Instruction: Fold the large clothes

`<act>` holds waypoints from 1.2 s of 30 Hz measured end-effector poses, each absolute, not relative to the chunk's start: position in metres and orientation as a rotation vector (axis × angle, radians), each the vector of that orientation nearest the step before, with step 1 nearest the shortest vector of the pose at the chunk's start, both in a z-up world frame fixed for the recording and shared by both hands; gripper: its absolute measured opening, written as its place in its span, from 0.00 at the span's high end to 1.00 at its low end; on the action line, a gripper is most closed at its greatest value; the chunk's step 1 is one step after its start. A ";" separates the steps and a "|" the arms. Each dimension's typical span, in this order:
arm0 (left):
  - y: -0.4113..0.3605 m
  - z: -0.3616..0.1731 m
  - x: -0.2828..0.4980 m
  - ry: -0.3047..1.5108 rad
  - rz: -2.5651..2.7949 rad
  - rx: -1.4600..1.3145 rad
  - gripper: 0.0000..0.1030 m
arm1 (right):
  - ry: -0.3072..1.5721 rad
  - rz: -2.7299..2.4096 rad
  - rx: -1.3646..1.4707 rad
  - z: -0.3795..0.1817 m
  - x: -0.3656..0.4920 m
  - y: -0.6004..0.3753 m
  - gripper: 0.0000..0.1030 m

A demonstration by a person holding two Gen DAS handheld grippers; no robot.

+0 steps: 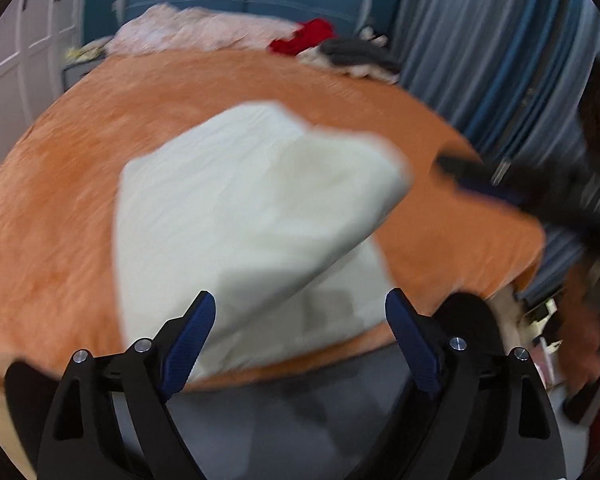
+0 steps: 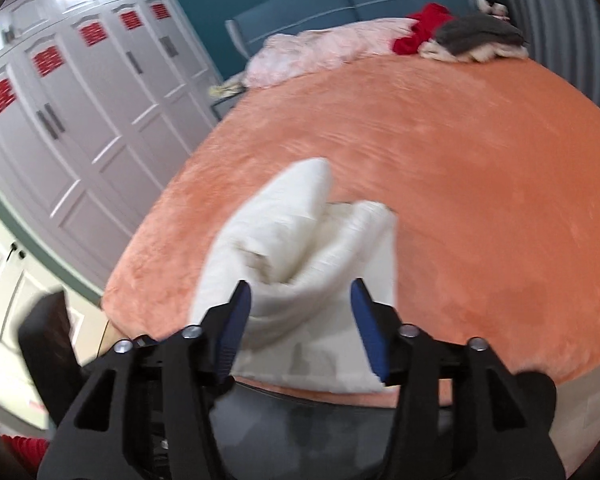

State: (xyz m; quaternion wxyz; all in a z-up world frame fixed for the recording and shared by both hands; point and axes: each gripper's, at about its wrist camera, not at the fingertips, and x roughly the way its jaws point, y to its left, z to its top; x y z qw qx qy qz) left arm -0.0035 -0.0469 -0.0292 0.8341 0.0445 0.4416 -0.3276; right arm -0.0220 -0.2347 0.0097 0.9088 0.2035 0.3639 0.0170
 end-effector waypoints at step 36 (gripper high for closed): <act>-0.009 -0.130 0.035 1.127 -0.438 0.184 0.80 | 1.115 -0.145 0.390 -0.155 -0.020 -0.234 0.91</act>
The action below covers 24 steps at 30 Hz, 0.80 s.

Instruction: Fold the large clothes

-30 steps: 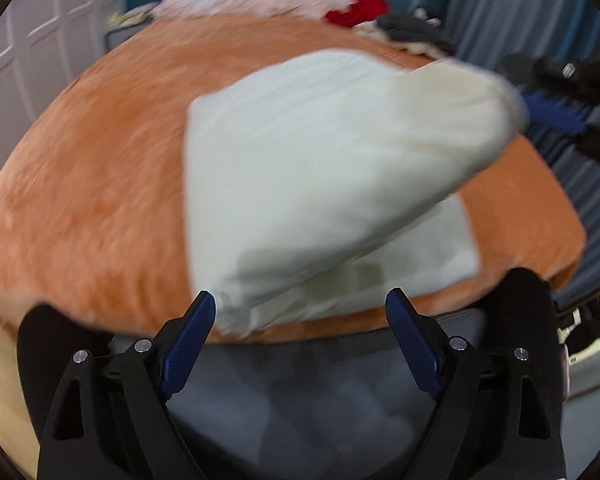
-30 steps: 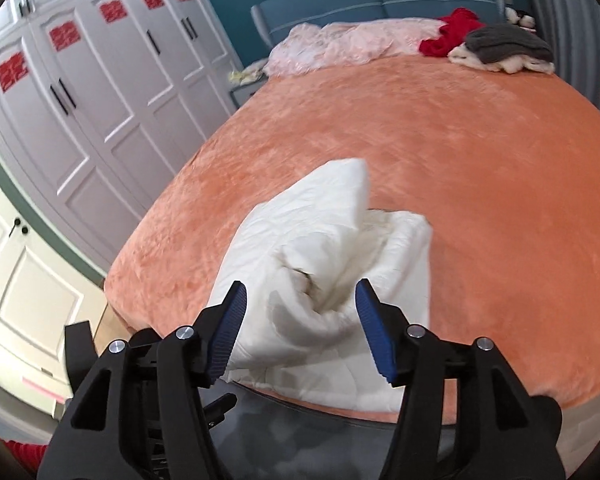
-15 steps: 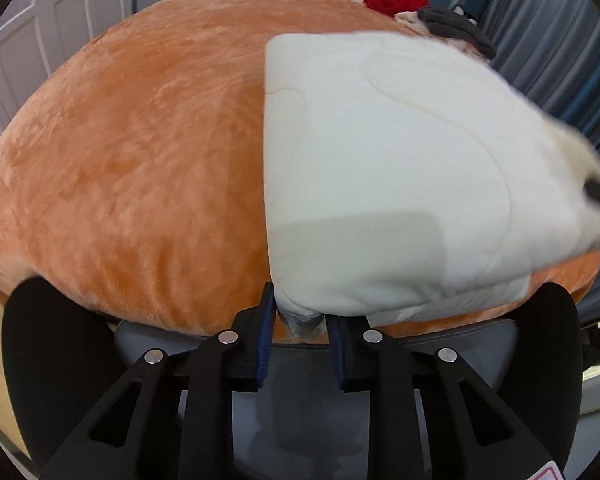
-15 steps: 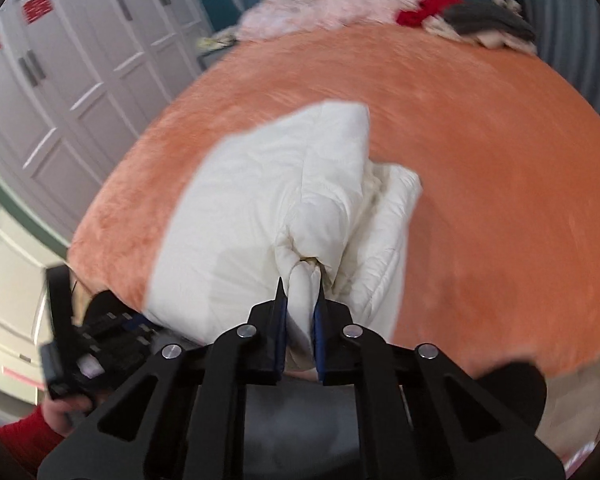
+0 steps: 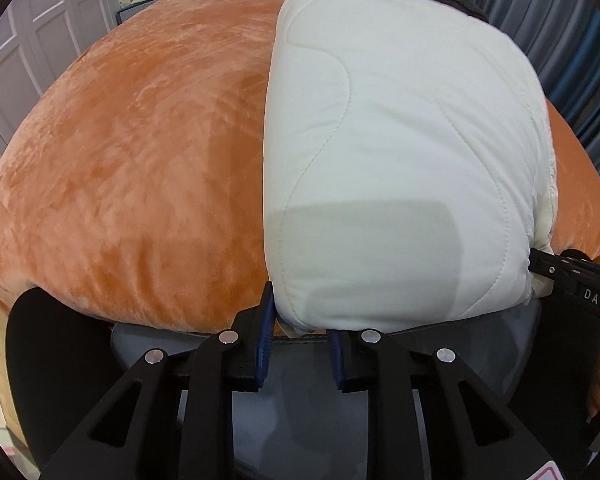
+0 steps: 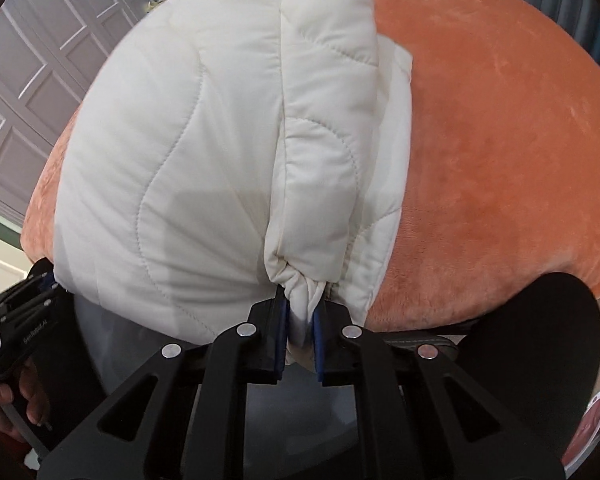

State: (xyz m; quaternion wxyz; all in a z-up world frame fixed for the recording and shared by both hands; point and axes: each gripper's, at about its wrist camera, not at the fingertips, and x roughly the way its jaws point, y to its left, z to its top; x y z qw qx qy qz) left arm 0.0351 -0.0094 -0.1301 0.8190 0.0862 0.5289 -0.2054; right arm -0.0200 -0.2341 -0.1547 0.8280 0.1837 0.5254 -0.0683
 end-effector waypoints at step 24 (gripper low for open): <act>0.012 0.007 0.122 0.911 -0.514 -0.016 0.77 | 0.746 -0.090 0.729 -0.023 0.025 -0.334 0.41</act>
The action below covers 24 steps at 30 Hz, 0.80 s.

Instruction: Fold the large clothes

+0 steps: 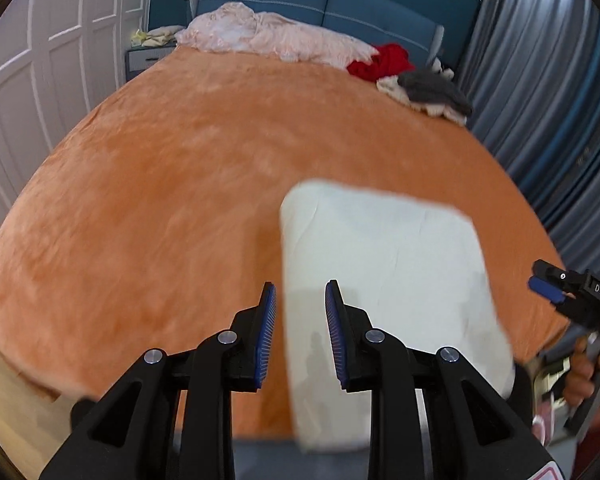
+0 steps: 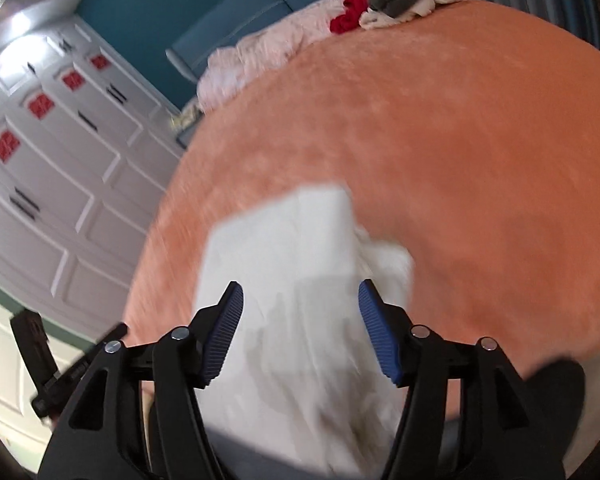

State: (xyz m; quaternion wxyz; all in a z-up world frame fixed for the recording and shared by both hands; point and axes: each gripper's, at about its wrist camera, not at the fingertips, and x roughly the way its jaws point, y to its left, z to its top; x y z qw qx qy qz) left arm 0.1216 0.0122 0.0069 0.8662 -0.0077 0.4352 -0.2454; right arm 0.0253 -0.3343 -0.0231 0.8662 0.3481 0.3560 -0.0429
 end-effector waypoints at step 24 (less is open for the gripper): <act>-0.137 -0.090 0.190 1.011 -0.499 0.107 0.77 | 0.850 -0.384 0.680 -0.126 0.090 -0.331 0.96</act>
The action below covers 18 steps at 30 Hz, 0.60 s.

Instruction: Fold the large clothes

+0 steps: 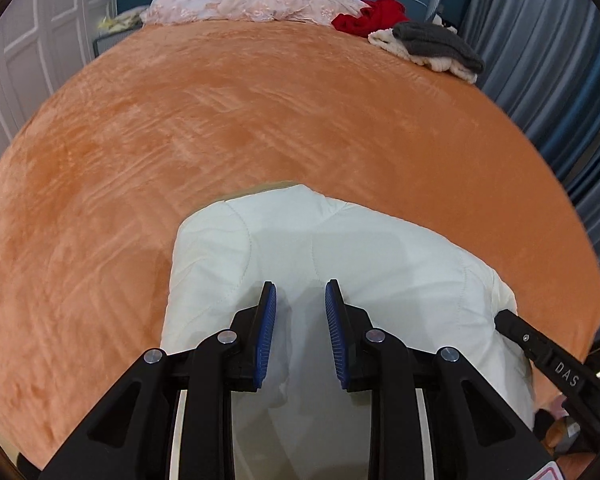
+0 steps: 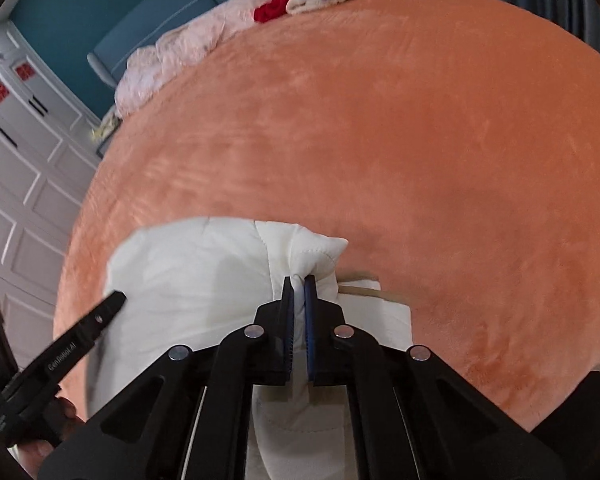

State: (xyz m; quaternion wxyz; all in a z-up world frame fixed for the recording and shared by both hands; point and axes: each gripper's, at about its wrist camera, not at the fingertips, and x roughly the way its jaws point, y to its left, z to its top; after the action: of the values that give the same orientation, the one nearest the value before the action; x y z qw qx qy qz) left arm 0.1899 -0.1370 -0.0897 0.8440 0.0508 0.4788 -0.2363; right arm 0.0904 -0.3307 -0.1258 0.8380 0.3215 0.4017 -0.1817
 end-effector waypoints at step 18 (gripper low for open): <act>-0.150 -0.134 0.197 0.976 -0.425 0.167 0.76 | 0.895 -0.384 0.469 -0.156 0.111 -0.310 0.92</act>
State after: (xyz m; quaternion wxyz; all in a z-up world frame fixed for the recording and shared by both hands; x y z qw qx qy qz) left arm 0.1967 -0.1496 -0.1342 0.8583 0.0795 0.4649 -0.2022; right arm 0.1109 -0.3099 -0.1561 0.8574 0.2234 0.4261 -0.1828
